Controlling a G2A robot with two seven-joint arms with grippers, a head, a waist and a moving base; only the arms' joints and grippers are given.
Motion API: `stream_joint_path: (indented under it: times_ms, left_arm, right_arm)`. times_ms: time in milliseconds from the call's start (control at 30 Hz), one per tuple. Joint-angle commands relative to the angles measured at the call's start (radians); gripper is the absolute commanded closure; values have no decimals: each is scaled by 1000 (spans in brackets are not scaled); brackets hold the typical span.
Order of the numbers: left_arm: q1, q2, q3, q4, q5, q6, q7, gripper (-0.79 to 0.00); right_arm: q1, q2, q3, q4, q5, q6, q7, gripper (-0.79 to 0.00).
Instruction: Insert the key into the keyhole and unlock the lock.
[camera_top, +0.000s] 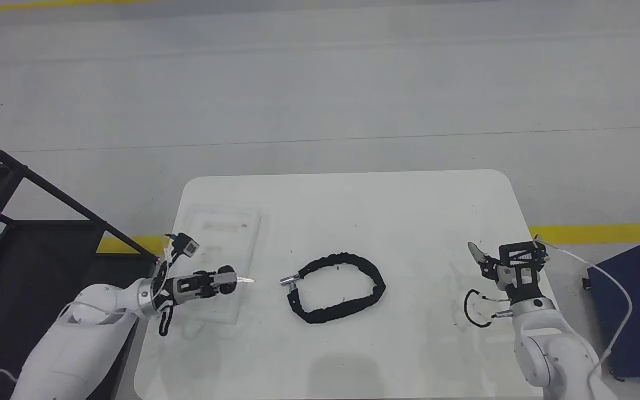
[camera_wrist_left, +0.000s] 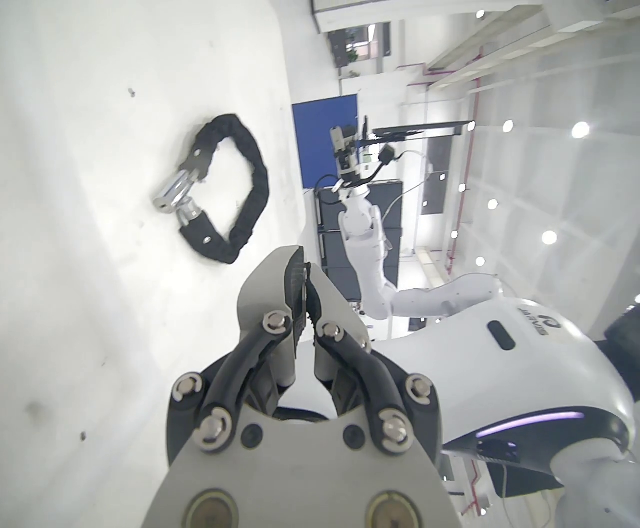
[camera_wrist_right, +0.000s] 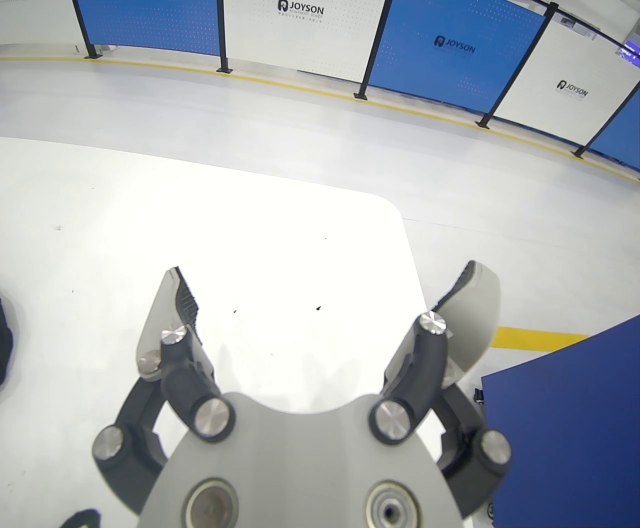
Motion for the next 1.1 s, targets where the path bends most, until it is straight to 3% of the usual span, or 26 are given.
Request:
stream_joint_path:
  times_ms: [0,300,633,733,867,1067]
  left_arm:
    - [-21,-11,15,29,-41,0,18,0]
    - [-89,-45,56,73,-126,142,14,0]
    - [-16,-10,-88,-25,-116,316,-62,0]
    - [18,-2,-143,-49,-144,326,-70,0]
    - [64,8,-222,-81,-126,277,-67,0]
    - [64,8,-222,-81,-126,277,-67,0]
  right_arm:
    - [0,0,0,0,0,0,0,-785]
    - [0,0,0,0,0,0,0,-785]
    - [0,0,0,0,0,0,0,-785]
    - [25,-1,-10,-24,4,-18,10,-785]
    - [102,0,-69,-44,-101,-77,26,-785]
    - [264,-7,-212,-5,-204,-201,173,-785]
